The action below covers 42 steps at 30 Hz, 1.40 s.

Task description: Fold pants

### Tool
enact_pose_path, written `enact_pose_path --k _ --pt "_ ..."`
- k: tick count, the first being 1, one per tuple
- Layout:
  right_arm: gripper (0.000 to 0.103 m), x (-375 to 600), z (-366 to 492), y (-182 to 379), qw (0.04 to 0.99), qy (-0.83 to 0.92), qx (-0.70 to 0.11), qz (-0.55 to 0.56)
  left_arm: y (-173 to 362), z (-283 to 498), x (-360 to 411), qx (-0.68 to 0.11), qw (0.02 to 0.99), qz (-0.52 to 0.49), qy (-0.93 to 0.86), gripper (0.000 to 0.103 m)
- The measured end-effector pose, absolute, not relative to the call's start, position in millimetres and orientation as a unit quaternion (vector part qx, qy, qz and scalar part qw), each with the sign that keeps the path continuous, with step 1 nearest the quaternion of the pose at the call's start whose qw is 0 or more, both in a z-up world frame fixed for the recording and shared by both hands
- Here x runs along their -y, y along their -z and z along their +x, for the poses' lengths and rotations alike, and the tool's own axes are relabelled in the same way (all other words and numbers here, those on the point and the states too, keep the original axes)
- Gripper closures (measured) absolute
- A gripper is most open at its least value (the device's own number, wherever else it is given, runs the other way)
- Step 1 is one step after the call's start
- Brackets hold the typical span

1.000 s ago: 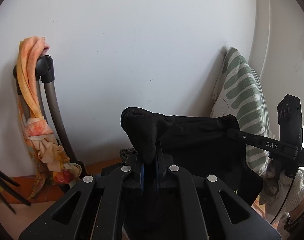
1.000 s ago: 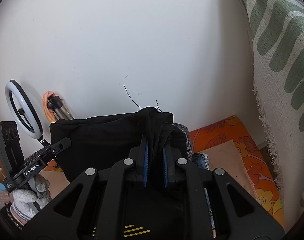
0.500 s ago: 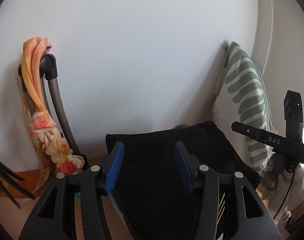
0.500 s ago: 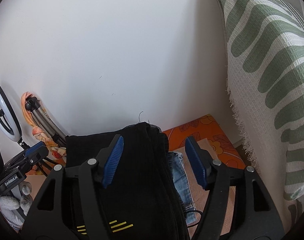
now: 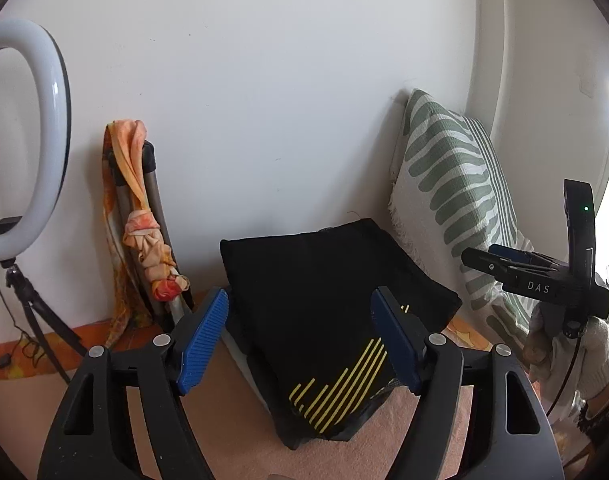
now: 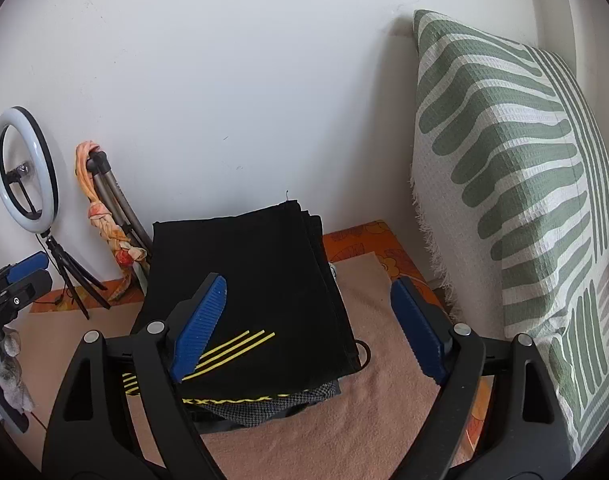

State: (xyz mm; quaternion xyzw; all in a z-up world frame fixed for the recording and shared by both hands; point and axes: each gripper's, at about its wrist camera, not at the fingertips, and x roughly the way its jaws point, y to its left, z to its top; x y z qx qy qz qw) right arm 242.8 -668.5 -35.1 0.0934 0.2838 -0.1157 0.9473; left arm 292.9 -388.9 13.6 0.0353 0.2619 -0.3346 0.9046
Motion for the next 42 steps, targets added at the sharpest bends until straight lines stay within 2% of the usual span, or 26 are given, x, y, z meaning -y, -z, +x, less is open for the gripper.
enact_pose_path --k 3,11,26,42 --pt "0.006 649.9 215.2 34.1 0.948 0.125 -0.280 0.081 -13.2 273.1 373.2 -0.267 0.903 0.024 0.336 0.026" --pt "0.001 596.8 143.7 28.7 0.950 0.136 -0.274 0.053 -5.0 210.6 324.8 -0.262 0.905 0.019 0.335 0.024" --pt "0.000 492.6 38.9 32.0 0.956 0.131 -0.256 0.051 20.2 96.1 224.8 -0.255 0.918 0.013 0.302 0.021" --pt "0.000 458.7 -3.0 38.0 0.955 0.158 -0.243 0.057 24.4 52.7 202.8 -0.229 0.944 0.022 0.238 0.008"
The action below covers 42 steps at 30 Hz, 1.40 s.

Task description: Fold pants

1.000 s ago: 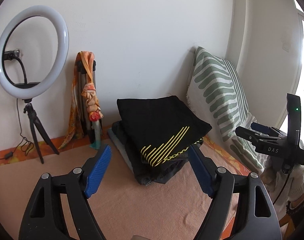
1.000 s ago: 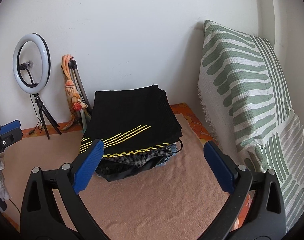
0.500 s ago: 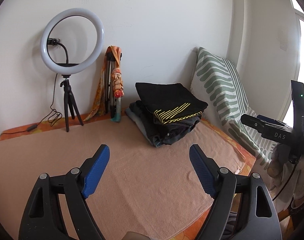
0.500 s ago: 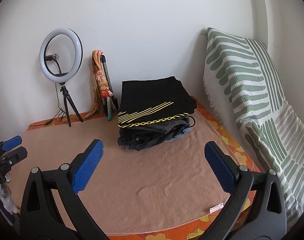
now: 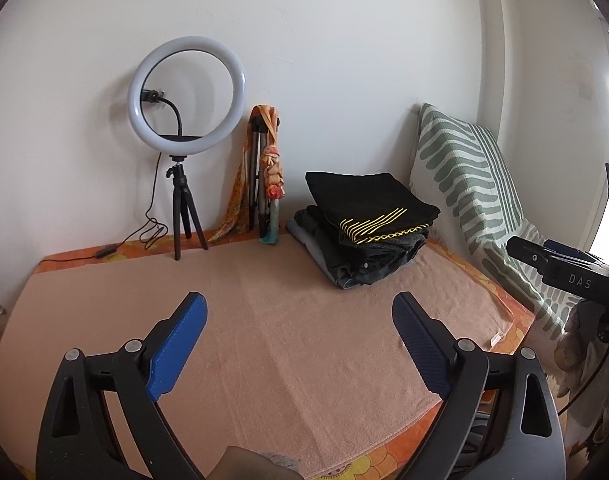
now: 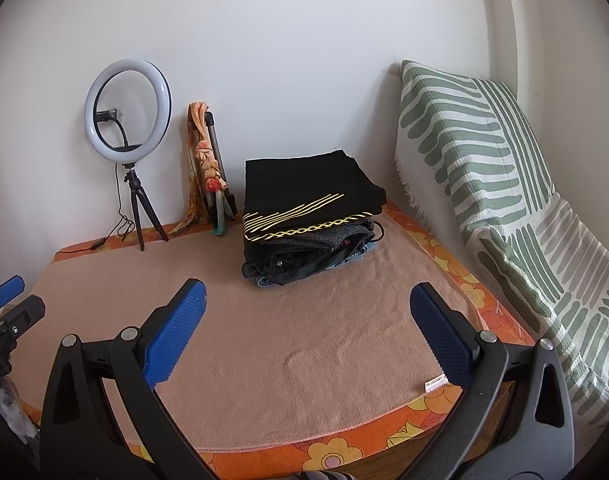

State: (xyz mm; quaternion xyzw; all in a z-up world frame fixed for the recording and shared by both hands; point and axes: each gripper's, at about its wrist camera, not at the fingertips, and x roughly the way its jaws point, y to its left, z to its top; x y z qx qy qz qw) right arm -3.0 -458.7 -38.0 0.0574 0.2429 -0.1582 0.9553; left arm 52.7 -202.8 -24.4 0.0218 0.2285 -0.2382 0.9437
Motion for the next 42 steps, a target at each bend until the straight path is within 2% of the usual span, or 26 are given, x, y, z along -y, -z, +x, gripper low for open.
enact_pose_path --k 9,12,42 --pt "0.000 454.8 -11.2 34.4 0.956 0.169 -0.236 0.047 22.2 44.1 205.8 -0.234 0.940 0.023 0.246 0.007" --pt "0.000 453.9 -13.2 32.6 0.957 0.169 -0.233 0.047 21.1 43.9 204.1 -0.236 0.942 0.022 0.237 0.000" --pt "0.000 443.1 -12.7 24.9 0.961 0.155 -0.227 0.043 17.7 39.0 192.6 -0.239 0.943 0.008 0.232 0.000"
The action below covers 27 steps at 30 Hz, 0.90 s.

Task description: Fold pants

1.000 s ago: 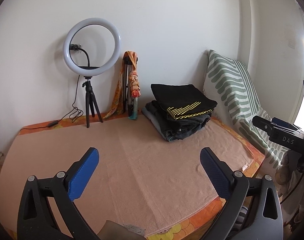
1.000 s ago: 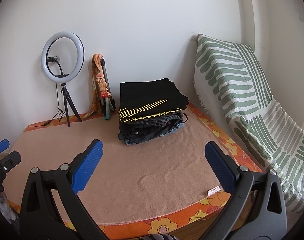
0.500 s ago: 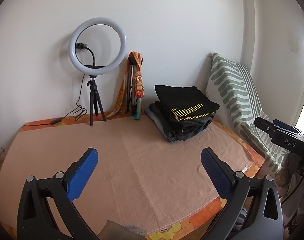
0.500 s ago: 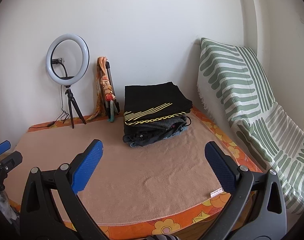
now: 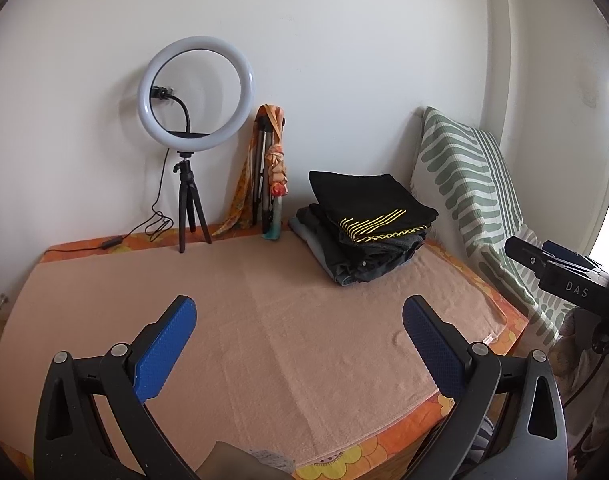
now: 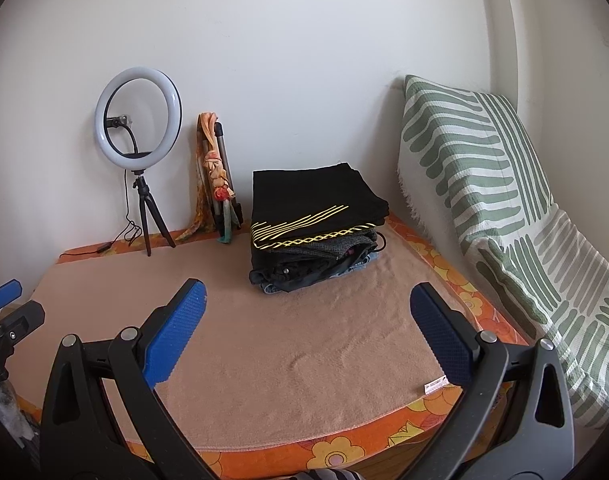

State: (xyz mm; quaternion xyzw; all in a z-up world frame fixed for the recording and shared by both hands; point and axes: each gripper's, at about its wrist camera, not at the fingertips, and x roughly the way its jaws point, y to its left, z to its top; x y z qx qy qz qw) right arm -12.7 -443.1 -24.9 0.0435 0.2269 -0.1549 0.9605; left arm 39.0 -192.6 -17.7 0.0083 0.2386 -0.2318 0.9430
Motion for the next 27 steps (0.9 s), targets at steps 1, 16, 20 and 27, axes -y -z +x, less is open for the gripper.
enact_pose_path --k 1,16,20,27 --pt "0.000 443.0 -12.7 25.0 0.961 0.155 -0.227 0.044 17.6 38.8 192.9 -0.239 0.943 0.008 0.232 0.000" --pt "0.000 441.0 -10.5 25.1 0.961 0.153 -0.227 0.043 17.7 38.6 195.4 -0.243 0.941 0.004 0.236 0.000" --pt "0.000 441.2 -6.9 24.4 0.961 0.150 -0.229 0.044 18.2 38.6 195.9 -0.243 0.941 0.003 0.236 0.000" --pt "0.000 441.9 -4.9 26.2 0.961 0.148 -0.230 0.045 19.5 40.0 197.9 -0.246 0.940 0.003 0.237 0.000"
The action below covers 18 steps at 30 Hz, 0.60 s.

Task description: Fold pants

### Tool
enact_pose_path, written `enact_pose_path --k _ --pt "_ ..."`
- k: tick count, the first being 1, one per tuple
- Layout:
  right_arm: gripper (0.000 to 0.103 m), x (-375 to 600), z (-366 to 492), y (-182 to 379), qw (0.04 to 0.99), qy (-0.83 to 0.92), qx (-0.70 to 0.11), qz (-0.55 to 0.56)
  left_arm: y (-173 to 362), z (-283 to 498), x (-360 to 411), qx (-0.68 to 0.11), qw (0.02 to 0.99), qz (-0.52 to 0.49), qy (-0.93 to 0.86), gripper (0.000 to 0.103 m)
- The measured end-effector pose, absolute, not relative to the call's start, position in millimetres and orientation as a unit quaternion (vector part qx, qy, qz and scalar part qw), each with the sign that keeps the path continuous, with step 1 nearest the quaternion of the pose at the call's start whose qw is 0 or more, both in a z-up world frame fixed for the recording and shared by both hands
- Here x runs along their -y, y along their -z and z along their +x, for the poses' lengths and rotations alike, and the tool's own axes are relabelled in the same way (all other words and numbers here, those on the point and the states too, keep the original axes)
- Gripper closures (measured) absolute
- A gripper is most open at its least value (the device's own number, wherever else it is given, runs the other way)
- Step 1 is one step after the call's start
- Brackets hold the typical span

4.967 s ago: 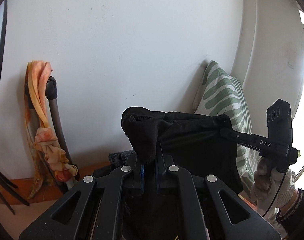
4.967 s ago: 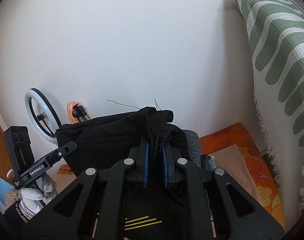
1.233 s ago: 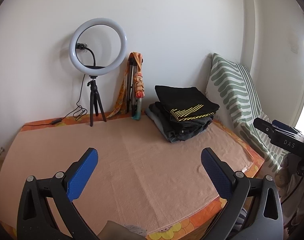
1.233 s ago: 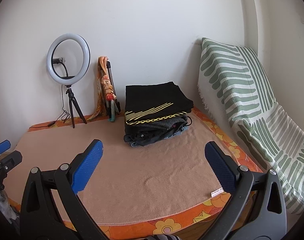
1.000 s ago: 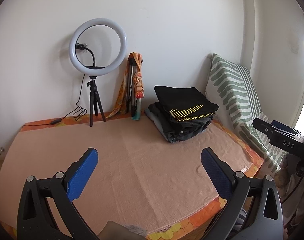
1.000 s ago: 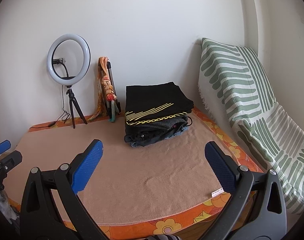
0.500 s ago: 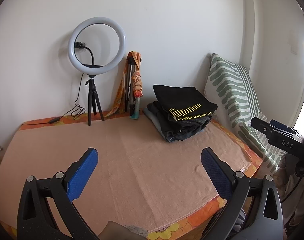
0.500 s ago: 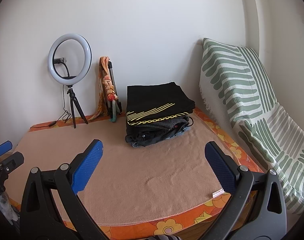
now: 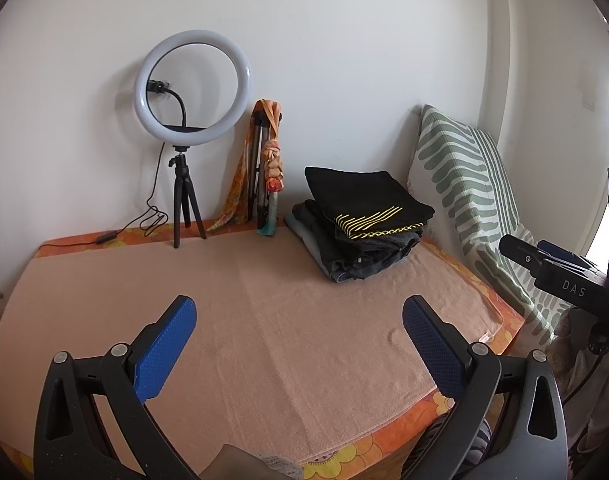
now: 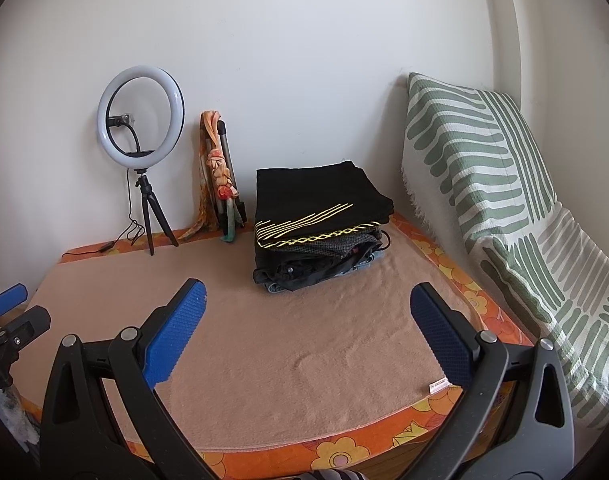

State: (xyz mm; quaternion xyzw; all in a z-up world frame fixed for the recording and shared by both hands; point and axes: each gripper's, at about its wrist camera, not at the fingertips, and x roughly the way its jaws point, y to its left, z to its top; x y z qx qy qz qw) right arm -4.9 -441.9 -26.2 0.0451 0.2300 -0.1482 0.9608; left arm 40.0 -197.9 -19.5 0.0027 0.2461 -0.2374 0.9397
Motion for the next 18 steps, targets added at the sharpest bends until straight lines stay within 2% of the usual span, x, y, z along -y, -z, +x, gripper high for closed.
enact_pose_path --k 18 --pt "0.000 443.4 2.1 40.1 0.959 0.146 -0.240 0.047 29.0 46.1 196.0 -0.251 0.938 -0.004 0.239 0.001"
